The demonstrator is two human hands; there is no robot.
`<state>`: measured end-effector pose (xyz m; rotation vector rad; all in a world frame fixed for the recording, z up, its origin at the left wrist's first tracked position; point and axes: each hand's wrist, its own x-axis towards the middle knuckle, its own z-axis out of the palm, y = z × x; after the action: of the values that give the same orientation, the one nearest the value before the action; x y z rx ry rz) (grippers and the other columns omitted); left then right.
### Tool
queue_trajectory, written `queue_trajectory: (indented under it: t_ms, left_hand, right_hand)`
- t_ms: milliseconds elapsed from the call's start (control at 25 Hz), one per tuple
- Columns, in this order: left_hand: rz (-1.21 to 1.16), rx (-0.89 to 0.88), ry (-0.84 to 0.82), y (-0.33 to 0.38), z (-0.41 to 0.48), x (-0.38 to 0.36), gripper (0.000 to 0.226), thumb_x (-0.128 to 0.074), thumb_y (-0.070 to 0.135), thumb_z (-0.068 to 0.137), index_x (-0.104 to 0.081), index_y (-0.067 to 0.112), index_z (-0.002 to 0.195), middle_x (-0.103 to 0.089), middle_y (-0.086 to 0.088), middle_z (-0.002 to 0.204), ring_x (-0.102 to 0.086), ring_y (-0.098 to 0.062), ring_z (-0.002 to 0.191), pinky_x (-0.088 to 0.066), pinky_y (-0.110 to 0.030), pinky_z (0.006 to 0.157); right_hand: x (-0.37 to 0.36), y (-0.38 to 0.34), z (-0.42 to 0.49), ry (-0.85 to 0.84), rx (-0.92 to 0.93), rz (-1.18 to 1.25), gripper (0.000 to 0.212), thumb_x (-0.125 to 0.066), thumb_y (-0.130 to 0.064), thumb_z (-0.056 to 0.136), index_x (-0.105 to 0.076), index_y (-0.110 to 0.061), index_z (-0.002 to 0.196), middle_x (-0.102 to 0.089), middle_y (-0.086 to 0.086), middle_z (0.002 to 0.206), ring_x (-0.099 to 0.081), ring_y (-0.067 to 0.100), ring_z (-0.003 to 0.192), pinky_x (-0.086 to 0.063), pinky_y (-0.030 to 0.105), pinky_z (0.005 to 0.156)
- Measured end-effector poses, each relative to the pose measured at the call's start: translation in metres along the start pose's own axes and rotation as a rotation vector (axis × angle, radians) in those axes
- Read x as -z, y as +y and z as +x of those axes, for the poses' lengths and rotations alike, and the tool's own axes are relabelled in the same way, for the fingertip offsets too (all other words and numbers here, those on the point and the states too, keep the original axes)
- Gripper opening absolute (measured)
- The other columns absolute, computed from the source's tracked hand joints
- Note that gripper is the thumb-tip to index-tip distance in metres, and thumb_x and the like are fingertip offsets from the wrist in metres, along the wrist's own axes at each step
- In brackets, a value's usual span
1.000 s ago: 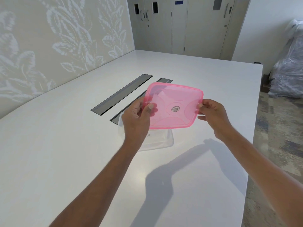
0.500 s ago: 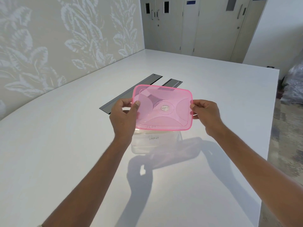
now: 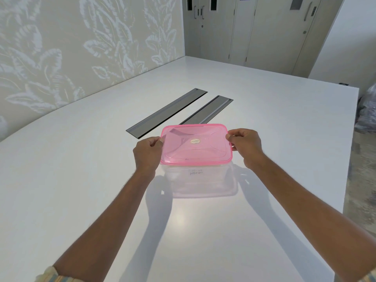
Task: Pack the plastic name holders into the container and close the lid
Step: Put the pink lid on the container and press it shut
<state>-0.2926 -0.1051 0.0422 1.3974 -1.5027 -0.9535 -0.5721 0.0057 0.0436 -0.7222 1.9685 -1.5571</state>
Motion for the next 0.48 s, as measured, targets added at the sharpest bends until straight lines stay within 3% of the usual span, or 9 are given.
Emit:
queue_trajectory:
  t_ms: [200,360,480]
  left_hand:
    - [0.055,0.023,-0.035,-0.018,0.008,-0.005,0.018,-0.066,0.028,0.093,-0.071,0.032,0.076,-0.065,0.006,0.073,-0.052,-0.019,0.070,-0.047,-0.030,0.067]
    - [0.052,0.060,-0.022,-0.028,0.009,-0.007,0.016,-0.069,0.025,0.095,-0.083,0.020,0.089,-0.079,0.004,0.082,-0.062,-0.019,0.073,-0.056,-0.032,0.075]
    - [0.064,0.063,-0.024,-0.035,0.008,-0.011,0.015,-0.070,0.026,0.096,-0.084,0.019,0.095,-0.076,0.007,0.077,-0.061,-0.012,0.068,-0.050,-0.026,0.071]
  right_hand:
    - [-0.009,0.009,0.005,-0.047,-0.047,-0.079,0.015,-0.082,-0.014,0.085,-0.078,-0.012,0.100,-0.076,0.004,0.092,-0.067,0.016,0.070,-0.056,0.027,0.063]
    - [-0.013,0.013,0.007,-0.044,-0.027,-0.120,0.010,-0.081,-0.015,0.085,-0.076,-0.019,0.093,-0.076,0.002,0.093,-0.068,0.015,0.070,-0.060,0.029,0.067]
    - [-0.013,0.015,0.007,-0.031,-0.013,-0.147,0.013,-0.080,-0.016,0.085,-0.073,-0.027,0.084,-0.076,-0.001,0.093,-0.069,0.014,0.073,-0.063,0.035,0.077]
